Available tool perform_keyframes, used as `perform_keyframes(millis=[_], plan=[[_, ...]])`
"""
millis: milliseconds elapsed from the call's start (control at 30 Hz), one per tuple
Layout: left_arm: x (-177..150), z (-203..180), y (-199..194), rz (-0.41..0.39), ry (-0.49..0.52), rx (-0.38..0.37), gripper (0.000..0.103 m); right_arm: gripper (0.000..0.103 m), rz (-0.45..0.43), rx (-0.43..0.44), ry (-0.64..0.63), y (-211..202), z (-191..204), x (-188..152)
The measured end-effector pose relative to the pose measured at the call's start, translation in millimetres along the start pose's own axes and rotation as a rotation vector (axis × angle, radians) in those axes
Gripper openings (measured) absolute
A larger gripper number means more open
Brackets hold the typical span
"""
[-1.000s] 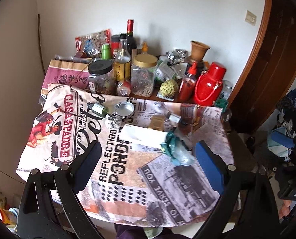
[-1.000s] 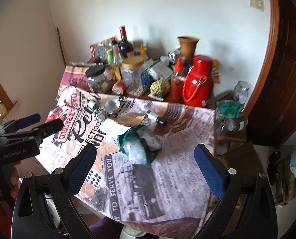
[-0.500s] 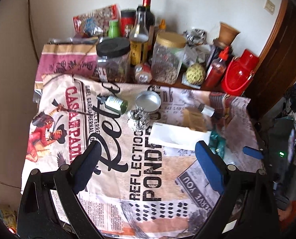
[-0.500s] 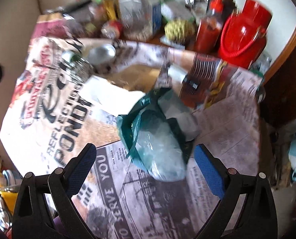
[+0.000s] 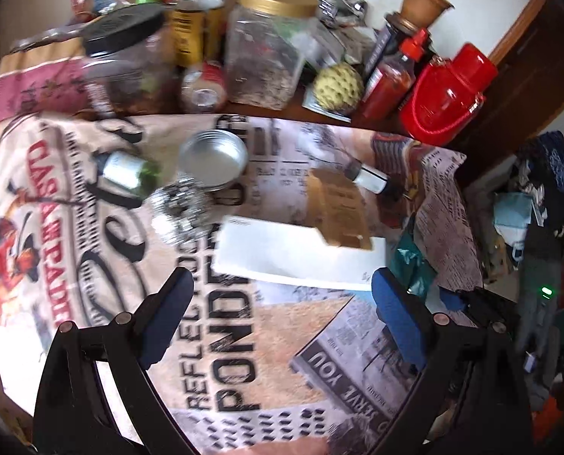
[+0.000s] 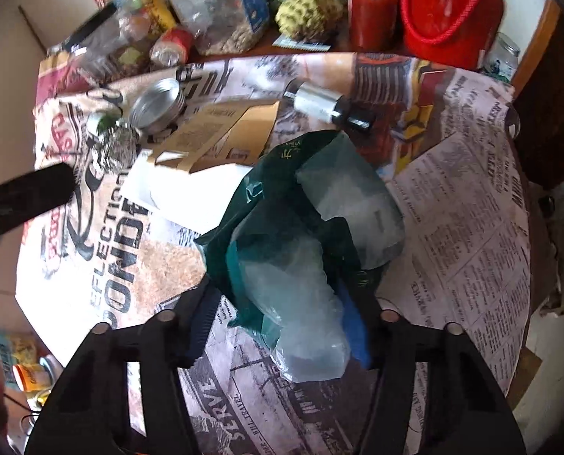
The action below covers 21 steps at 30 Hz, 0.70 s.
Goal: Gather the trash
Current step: 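Grasp the cardboard box piece with the left tool while the right tool grasps the green plastic bag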
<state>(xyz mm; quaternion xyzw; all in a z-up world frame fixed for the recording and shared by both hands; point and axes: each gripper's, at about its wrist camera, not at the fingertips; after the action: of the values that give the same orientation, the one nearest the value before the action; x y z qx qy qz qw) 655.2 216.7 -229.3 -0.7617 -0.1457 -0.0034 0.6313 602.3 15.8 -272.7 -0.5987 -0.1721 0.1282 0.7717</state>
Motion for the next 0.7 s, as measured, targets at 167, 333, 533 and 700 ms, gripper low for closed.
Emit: perform_keyframes(millis=[167, 333, 533, 700], plan=[[14.5, -30.0, 20.8, 0.021, 0.088, 0.006, 0.095, 0.031, -0.051, 0.024, 0.058, -23.1, -22.1, -9.8], [25.9, -46.9, 41.1, 0.010, 0.157, 0.068, 0.092, 0.025, -0.122, 0.024, 0.148, -44.3, -39.8, -14.4], [37.9, -46.3, 58.4, 0.017, 0.181, 0.049, 0.067, 0.021, -0.187, 0.023, 0.219, -65.4, -51.0, -21.7], [41.1, -41.1, 72.4, 0.051, 0.161, 0.044, 0.039, 0.020, -0.226, 0.018, 0.238, -80.7, -52.2, -27.9]])
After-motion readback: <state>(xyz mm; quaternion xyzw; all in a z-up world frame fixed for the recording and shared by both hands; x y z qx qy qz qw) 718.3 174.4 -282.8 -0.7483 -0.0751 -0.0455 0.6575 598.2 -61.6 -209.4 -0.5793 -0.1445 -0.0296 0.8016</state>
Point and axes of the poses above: each gripper's, at about its wrist camera, not at the fingertips, and y roughly the way its jaws point, z to its left, x to its top, and after that the axes turned 11 degrees about z, right-handed
